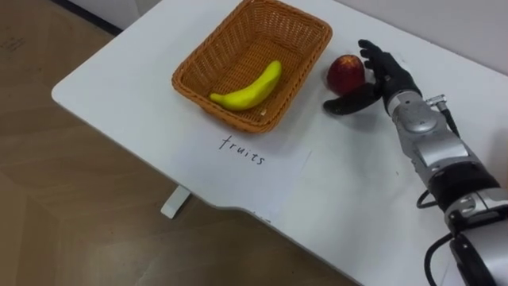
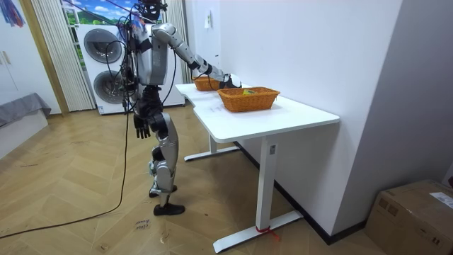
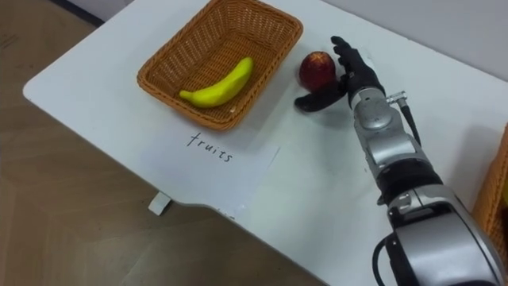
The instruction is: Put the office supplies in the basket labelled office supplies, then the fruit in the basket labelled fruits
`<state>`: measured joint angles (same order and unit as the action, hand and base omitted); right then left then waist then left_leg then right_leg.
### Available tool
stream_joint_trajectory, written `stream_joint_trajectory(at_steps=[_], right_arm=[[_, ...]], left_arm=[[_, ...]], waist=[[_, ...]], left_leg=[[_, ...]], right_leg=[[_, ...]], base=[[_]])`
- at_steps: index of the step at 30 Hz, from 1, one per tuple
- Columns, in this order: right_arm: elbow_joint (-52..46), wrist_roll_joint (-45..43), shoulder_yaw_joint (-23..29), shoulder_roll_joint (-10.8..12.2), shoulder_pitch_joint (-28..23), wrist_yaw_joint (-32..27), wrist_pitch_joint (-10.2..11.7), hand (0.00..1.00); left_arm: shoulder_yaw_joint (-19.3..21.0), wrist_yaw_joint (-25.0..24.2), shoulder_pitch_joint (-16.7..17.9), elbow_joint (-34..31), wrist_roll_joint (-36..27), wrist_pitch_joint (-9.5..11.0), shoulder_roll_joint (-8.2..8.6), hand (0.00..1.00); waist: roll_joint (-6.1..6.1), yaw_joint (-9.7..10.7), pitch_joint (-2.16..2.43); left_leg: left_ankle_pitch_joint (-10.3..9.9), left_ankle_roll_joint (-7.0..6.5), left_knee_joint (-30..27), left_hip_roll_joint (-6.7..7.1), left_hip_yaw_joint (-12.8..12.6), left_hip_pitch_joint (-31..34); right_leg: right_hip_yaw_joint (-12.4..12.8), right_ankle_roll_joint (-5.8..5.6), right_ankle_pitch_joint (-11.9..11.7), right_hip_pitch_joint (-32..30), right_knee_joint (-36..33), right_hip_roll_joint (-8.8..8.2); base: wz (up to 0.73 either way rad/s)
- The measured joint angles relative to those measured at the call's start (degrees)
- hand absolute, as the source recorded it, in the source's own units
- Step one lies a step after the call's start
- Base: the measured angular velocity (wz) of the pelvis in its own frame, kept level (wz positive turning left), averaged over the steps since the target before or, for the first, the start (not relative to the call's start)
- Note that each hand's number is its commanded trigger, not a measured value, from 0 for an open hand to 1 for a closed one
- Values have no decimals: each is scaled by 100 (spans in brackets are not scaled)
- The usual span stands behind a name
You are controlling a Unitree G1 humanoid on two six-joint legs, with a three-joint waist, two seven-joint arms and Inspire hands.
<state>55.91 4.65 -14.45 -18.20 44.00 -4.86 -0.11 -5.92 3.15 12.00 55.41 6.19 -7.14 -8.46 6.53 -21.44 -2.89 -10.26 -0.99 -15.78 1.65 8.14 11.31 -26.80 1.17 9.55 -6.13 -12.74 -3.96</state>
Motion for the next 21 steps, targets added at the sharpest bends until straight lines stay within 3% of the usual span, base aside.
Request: stream_joint_trajectory(at_steps=[21], right_arm=[[222,-48,-5,3,152,-42,-3,0]], left_arm=[[-2,15,0,-1,-2,10,-1,0]], waist=[[-5,-55,-3]], left_leg=[[0,0,-2,3,10,3]], right_leg=[[2,0,0,3,5,1]], base=[[0]])
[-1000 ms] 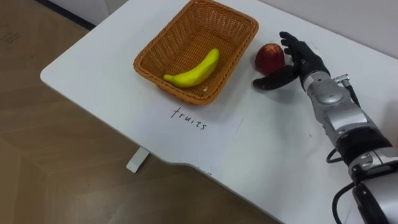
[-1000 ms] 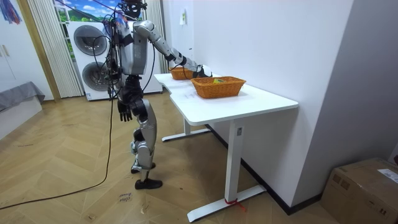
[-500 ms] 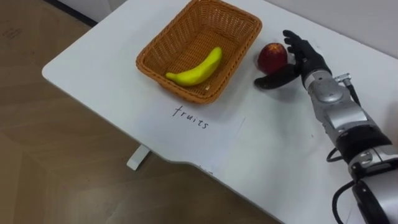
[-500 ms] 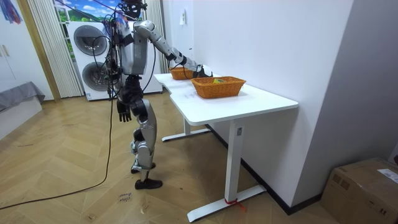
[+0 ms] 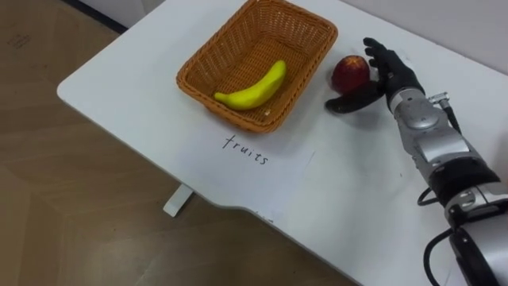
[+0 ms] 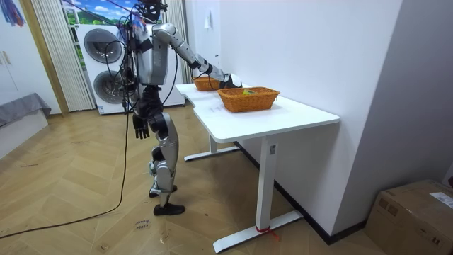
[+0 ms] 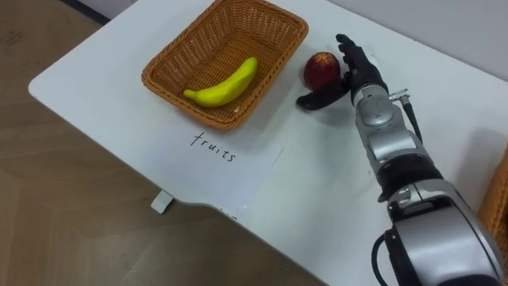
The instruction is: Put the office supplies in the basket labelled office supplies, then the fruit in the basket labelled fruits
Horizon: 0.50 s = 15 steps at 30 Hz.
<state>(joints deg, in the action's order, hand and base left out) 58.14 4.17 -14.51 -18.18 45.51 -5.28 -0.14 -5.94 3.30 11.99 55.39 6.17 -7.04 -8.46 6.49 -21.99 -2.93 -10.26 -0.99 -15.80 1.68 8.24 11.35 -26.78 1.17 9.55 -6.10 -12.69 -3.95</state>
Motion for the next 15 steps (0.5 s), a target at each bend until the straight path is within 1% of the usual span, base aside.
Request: stream_joint_trajectory(at_steps=[10,11,12,13,15], right_arm=[[0,-30,-10,-1,5,-10,0,0],[0,-30,-15,0,5,-8,0,51],[0,-30,-15,-1,5,-5,0,88],[0,-30,-16,-1,5,-3,0,100],[0,-36,-23,-1,5,4,0,100]], left_arm=[[0,16,0,-2,0,0,0,0],[-1,28,0,-6,0,0,0,0],[0,34,0,-9,0,0,0,0],[0,35,0,-9,0,0,0,0],[1,36,0,-14,1,2,-9,0]], waist=[[1,-35,-1],[1,-39,-1],[1,-43,-1],[1,-44,-1],[0,-45,-2]], left_leg=[[0,0,16,-2,-2,1],[0,0,9,-3,-3,-2],[0,0,6,-3,-3,-3],[0,0,5,-3,-3,-3],[0,0,-1,-4,-3,-4]], right_leg=[[0,0,0,-2,3,6],[0,0,0,-2,3,6],[0,0,0,-2,3,5],[0,0,0,-2,3,5],[0,0,0,-2,3,5]], base=[[0],[0],[0],[0],[0]])
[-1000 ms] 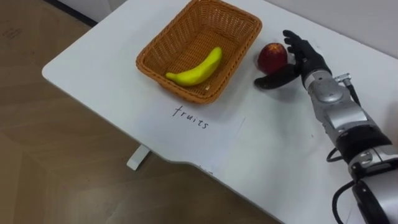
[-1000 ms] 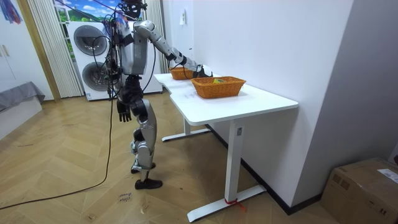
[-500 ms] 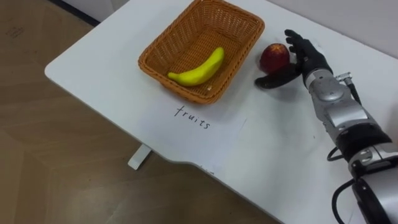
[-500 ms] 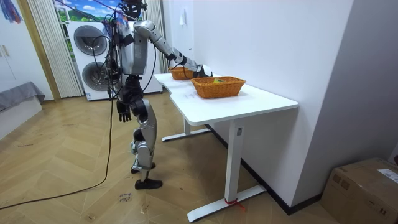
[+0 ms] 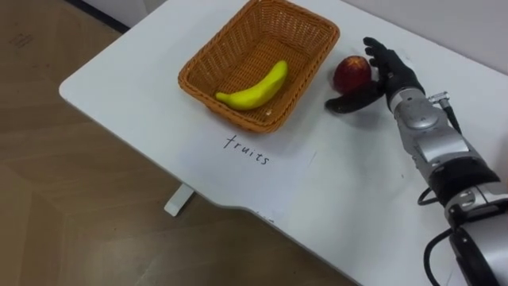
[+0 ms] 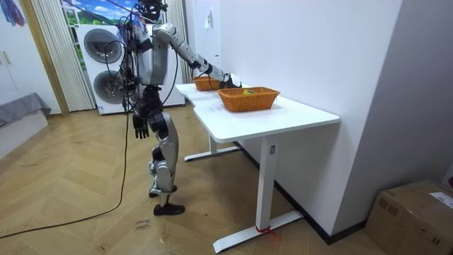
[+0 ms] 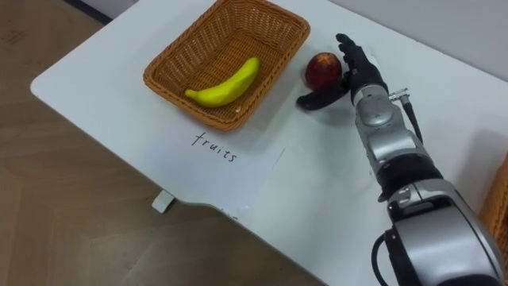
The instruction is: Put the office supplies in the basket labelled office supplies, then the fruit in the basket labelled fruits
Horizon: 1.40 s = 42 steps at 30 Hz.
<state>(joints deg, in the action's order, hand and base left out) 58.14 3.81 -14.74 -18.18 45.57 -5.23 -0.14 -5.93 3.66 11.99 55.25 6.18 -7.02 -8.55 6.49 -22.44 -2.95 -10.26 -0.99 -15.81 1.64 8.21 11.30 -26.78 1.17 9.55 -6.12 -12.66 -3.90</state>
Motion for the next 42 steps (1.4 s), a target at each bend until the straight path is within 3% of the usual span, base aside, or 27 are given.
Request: stream_joint_trajectory(at_steps=[19,32,42], right_arm=[[9,-252,-96,-69,120,-333,70,100],[16,-163,-199,-38,128,-63,151,100],[-16,-168,-187,-79,130,160,130,100]], left_arm=[[1,1,-114,120,1,110,-29,0],[1,44,-130,155,2,111,-29,0],[22,37,-105,142,34,105,-29,0]], waist=[[-21,-46,-21],[-27,-124,-25],[-10,-52,-1]], left_leg=[[0,0,22,-1,-6,30],[0,0,12,1,3,31],[0,-1,9,2,-7,-17]], right_leg=[[-8,0,0,-51,3,0],[-14,0,0,-41,1,-1],[-7,0,0,7,3,-8]], base=[[0],[0],[0]])
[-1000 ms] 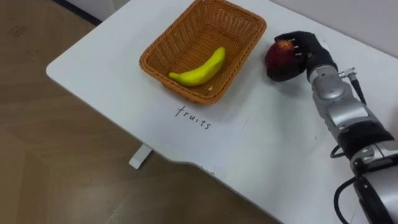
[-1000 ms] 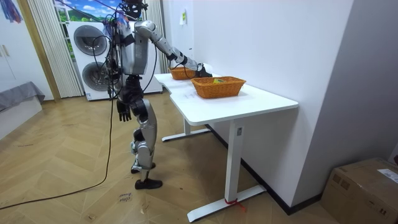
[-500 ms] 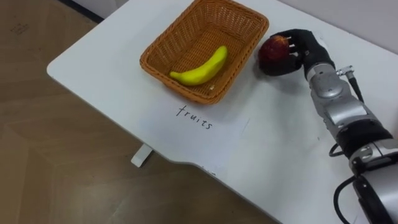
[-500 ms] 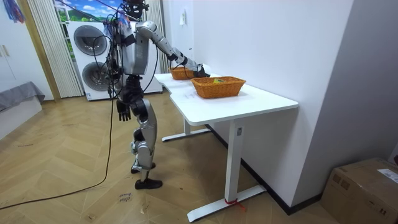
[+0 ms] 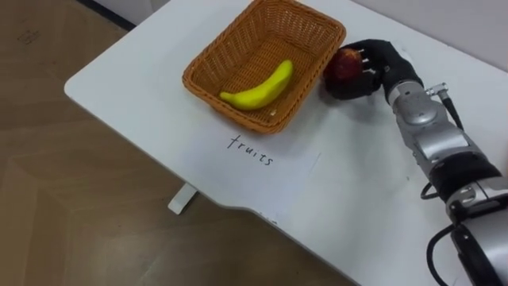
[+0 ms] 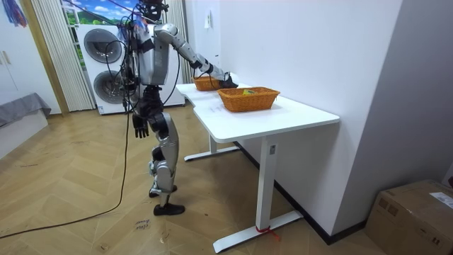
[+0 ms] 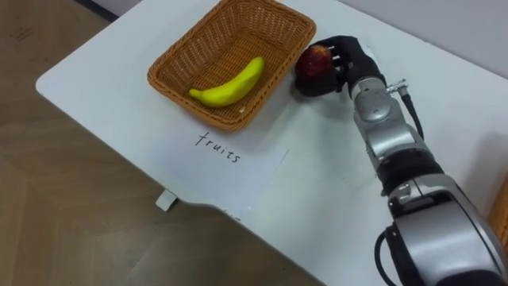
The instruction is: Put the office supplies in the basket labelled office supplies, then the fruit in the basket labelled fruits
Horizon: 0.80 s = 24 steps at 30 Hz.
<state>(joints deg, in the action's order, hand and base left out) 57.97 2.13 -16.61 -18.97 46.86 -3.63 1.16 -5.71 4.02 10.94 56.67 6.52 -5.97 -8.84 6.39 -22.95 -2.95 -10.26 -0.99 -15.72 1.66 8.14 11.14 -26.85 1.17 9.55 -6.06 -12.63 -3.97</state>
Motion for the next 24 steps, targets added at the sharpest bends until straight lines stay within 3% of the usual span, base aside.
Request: stream_joint_trajectory(at_steps=[4,9,17,18,20,21,24], right_arm=[[-66,-36,-2,-15,0,179,-33,100],[-634,-486,1,-64,-2,422,-150,100],[-1337,-481,48,-94,-5,499,-193,100],[-1454,-507,48,-94,-44,511,-197,100],[-1654,-540,47,-93,-129,524,-198,100],[-1729,-650,47,-93,-156,542,-201,100],[-1902,-885,48,-94,-159,568,-241,100]], left_arm=[[19,25,17,-7,4,-1,-5,0],[127,17,132,-144,173,-54,-13,0],[181,19,341,-412,200,-81,-6,0],[209,24,376,-428,198,-84,2,0],[240,23,438,-470,194,-98,3,0],[302,23,472,-482,195,-114,12,0],[411,22,561,-560,200,-122,21,0]], waist=[[11,100,16],[-25,384,124],[-56,565,155],[-54,573,191],[-62,584,214],[-61,590,258],[-69,613,279]], left_leg=[[1,0,-3,0,6,-10],[1,-1,14,3,1,-145],[-1,2,136,0,59,-682],[-2,2,141,3,59,-715],[-2,2,176,8,59,-781],[1,5,186,9,61,-791],[4,7,199,14,68,-891]], right_leg=[[-4,0,0,10,0,-13],[-4,-1,0,136,13,-5],[-19,-14,3,705,143,3],[-18,-21,-1,756,192,11],[-22,-22,-2,829,198,11],[-22,-22,-2,845,198,10],[-18,-23,-2,952,202,24]], base=[[1],[-1],[4],[0],[0],[0],[0]])
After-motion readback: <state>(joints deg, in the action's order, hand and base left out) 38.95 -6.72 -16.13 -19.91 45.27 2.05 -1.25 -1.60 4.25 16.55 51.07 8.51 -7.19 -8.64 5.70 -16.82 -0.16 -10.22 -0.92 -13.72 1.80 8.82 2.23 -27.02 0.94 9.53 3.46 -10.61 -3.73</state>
